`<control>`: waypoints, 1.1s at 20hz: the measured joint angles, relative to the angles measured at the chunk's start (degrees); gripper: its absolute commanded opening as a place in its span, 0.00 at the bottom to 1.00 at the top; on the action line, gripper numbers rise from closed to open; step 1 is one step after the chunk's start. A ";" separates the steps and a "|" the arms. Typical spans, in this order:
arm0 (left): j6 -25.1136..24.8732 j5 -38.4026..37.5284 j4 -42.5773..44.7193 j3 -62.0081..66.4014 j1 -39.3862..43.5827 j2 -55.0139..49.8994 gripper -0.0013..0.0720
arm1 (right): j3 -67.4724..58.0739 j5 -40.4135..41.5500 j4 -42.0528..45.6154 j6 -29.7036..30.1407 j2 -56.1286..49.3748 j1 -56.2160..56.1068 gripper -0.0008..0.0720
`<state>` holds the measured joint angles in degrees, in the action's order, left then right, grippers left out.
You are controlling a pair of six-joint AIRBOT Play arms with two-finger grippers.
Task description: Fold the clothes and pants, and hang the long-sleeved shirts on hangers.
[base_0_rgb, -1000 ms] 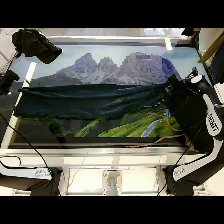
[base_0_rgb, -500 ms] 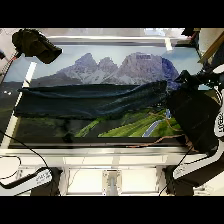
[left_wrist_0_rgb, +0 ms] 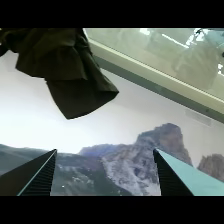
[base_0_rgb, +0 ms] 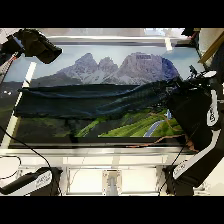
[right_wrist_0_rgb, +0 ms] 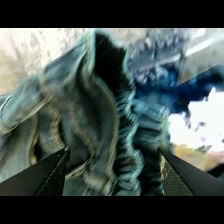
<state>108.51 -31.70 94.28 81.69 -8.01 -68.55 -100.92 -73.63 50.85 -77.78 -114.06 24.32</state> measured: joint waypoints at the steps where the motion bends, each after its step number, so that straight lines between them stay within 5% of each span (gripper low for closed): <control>1: -0.11 -0.02 0.00 0.00 0.68 0.00 0.98 | -1.40 -0.46 0.37 0.11 -1.11 0.02 0.84; 10: -0.13 -0.02 0.02 0.00 3.52 0.02 0.97 | -5.84 -16.06 -5.07 5.18 -9.70 -1.46 0.81; 12: -0.11 0.00 0.02 0.00 3.63 0.02 0.97 | -5.90 -16.90 -6.19 6.67 -10.38 -2.73 0.56; 13: -0.11 -0.02 0.02 0.00 3.65 0.02 0.97 | -5.95 -17.05 -6.78 7.34 -10.60 -3.39 0.31; 14: -0.11 -0.04 0.02 0.00 3.69 0.02 0.97 | -5.99 -17.20 -7.26 7.89 -10.71 -3.98 0.15; 15: -0.11 -0.17 0.02 0.00 3.69 0.02 0.94 | -6.01 -17.29 -7.82 8.26 -10.71 -4.42 0.14; 16: -0.11 -0.61 0.02 0.00 3.82 0.02 0.71 | -6.01 -17.42 -8.09 8.52 -10.60 -4.68 0.14; 18: -0.11 -1.97 0.02 0.00 4.42 0.00 0.03 | -6.08 -18.49 -9.14 8.90 -9.49 -4.92 0.14; 22: -1.18 -4.81 0.07 0.02 9.40 -1.16 0.04 | -6.08 -21.29 -10.05 8.63 -3.23 -4.76 0.14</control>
<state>107.33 -36.51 94.35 81.71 1.39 -69.71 -107.00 -94.91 40.80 -69.14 -117.30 19.55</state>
